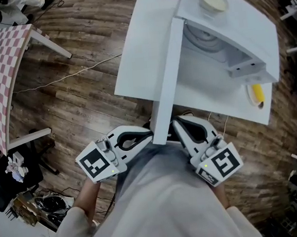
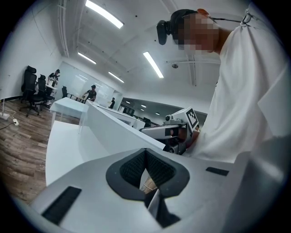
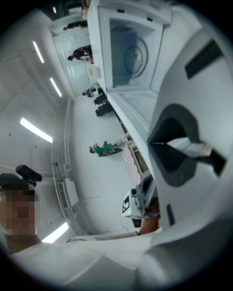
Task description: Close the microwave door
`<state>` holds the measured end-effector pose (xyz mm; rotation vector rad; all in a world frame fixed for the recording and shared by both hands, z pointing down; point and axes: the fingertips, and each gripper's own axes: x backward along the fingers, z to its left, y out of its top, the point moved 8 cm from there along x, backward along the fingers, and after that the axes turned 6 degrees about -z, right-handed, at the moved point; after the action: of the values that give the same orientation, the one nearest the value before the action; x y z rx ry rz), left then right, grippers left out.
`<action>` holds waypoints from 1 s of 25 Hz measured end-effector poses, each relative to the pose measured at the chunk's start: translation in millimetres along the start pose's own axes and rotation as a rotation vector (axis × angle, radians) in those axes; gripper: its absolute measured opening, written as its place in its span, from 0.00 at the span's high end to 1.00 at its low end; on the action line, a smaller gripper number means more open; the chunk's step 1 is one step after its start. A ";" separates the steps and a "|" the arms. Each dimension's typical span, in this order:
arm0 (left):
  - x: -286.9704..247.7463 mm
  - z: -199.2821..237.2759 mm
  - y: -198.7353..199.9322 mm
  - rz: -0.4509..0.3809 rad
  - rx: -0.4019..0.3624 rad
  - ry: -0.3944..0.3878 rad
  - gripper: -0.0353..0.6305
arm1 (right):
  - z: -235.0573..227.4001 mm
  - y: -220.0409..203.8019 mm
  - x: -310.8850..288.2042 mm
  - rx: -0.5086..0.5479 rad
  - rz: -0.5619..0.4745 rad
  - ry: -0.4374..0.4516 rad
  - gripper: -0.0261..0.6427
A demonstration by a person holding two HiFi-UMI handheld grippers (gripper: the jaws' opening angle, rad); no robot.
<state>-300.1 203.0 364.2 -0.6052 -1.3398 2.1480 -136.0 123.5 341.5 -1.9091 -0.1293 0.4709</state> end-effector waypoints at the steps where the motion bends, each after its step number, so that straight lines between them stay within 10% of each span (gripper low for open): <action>1: -0.8 -0.5 0.5 0.001 -0.001 -0.004 0.92 | 0.1 0.2 1.2 -0.001 -0.001 -0.004 0.93; 25: -44.9 -16.7 -2.7 0.017 -0.043 -0.124 0.92 | -5.4 -8.5 39.2 -0.054 -0.061 -0.107 0.93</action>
<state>-255.2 186.2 364.0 -0.5096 -1.4541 2.2068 -96.9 134.2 340.7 -1.9272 -0.2718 0.5326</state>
